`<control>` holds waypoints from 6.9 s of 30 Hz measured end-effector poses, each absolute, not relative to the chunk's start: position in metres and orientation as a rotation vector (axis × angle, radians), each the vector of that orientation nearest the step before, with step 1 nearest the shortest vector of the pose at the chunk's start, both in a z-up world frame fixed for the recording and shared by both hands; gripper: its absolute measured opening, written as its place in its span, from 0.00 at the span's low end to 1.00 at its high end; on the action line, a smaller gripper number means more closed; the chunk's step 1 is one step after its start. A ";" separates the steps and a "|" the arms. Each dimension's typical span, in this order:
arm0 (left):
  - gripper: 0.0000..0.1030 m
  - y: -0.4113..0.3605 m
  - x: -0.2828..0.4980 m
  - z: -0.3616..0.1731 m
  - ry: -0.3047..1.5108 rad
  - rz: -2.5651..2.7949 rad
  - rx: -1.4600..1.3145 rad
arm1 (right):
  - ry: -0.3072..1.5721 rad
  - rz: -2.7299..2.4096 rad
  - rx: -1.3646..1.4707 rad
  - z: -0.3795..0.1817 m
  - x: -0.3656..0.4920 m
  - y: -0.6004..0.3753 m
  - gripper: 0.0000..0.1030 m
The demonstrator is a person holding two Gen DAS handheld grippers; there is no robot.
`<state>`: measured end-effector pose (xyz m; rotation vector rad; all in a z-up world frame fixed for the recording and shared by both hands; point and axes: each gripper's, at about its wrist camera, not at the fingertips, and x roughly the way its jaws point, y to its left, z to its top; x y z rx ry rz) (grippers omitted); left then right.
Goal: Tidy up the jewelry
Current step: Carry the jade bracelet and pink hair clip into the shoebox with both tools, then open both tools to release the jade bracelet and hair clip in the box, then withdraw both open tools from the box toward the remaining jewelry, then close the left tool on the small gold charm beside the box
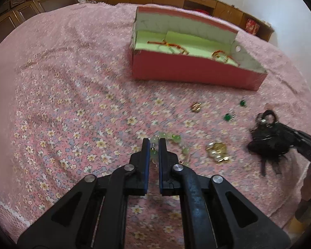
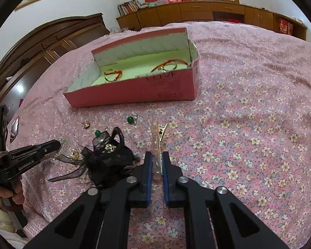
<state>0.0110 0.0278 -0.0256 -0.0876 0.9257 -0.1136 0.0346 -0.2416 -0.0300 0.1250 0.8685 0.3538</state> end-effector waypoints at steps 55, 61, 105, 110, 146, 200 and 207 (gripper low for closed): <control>0.00 0.008 0.037 0.089 0.521 -0.173 -0.060 | 0.559 0.405 0.125 0.064 0.047 -0.221 0.10; 0.00 0.009 0.053 0.094 0.510 -0.168 -0.062 | 0.540 0.404 0.121 0.069 0.059 -0.218 0.10; 0.00 0.001 0.165 0.000 0.776 -0.097 -0.009 | 0.891 0.274 0.024 -0.012 0.205 -0.217 0.10; 0.00 -0.001 0.169 -0.004 0.797 -0.081 0.012 | 0.892 0.271 0.007 -0.014 0.207 -0.215 0.10; 0.32 -0.008 0.096 0.066 0.690 -0.182 -0.052 | 0.682 0.340 0.160 0.061 0.120 -0.228 0.33; 0.18 -0.028 0.067 -0.037 0.966 -0.207 -0.030 | 0.883 0.299 0.246 -0.005 0.081 -0.241 0.36; 0.05 -0.025 0.069 -0.042 0.968 -0.203 -0.043 | 0.893 0.302 0.247 -0.007 0.081 -0.239 0.35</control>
